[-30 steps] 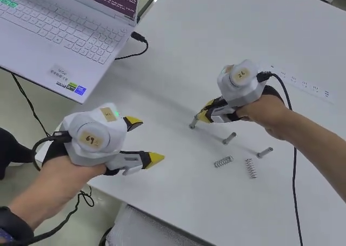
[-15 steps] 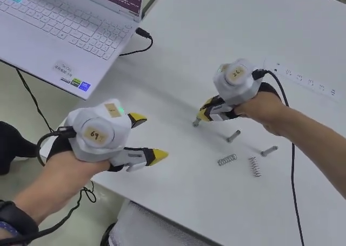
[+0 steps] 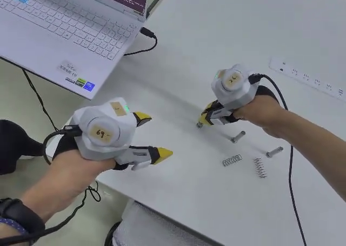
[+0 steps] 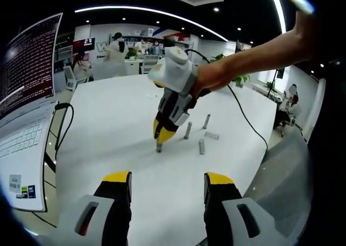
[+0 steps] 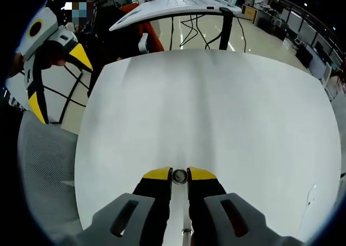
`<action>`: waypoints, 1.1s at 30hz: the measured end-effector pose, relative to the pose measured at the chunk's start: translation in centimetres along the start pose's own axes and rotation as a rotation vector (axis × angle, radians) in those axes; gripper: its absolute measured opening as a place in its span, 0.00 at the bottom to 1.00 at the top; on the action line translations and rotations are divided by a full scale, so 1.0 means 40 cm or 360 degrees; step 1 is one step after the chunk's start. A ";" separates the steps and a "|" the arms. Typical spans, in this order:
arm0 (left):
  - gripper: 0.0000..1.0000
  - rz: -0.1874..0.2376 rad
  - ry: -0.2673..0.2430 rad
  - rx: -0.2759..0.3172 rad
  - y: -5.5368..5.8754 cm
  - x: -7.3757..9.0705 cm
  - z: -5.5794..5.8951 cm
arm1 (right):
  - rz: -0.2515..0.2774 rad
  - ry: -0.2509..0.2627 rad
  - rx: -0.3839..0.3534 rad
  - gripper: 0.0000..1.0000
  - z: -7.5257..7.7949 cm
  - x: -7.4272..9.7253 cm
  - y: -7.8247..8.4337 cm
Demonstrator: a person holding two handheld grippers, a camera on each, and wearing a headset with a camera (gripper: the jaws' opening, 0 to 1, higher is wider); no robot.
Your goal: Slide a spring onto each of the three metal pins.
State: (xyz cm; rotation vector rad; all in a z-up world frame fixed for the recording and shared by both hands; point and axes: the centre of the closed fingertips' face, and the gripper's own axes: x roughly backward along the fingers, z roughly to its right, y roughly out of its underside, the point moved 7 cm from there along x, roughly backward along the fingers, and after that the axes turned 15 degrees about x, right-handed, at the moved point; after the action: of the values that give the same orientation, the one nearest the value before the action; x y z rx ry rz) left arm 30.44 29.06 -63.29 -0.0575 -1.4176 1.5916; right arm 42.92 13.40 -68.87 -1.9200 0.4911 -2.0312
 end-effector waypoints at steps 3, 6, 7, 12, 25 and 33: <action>0.49 -0.0002 -0.0001 0.0001 0.001 0.000 -0.001 | -0.0003 -0.0008 -0.0001 0.09 0.002 -0.010 0.004; 0.49 -0.0002 -0.0003 0.0004 0.000 -0.002 -0.002 | -0.0002 -0.0013 -0.0007 0.09 0.001 -0.019 0.007; 0.49 -0.0003 -0.0005 0.0004 0.000 -0.002 -0.003 | -0.0001 -0.0015 -0.0010 0.09 0.002 -0.023 0.008; 0.49 -0.0005 -0.0008 0.0002 -0.001 -0.002 -0.005 | -0.0011 -0.0023 0.0000 0.09 0.000 -0.032 0.011; 0.49 -0.0002 -0.0005 -0.0011 -0.012 -0.014 0.011 | 0.0009 -0.0043 0.0036 0.20 -0.004 -0.021 0.024; 0.49 0.0014 -0.0009 -0.0012 -0.021 -0.004 0.017 | 0.0008 0.0047 0.0017 0.30 0.007 0.018 0.040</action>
State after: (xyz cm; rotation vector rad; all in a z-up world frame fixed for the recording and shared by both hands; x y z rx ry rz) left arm 30.65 28.33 -62.52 -0.0643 -1.4296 1.5948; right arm 43.14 11.65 -68.90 -1.8834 0.4911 -2.0573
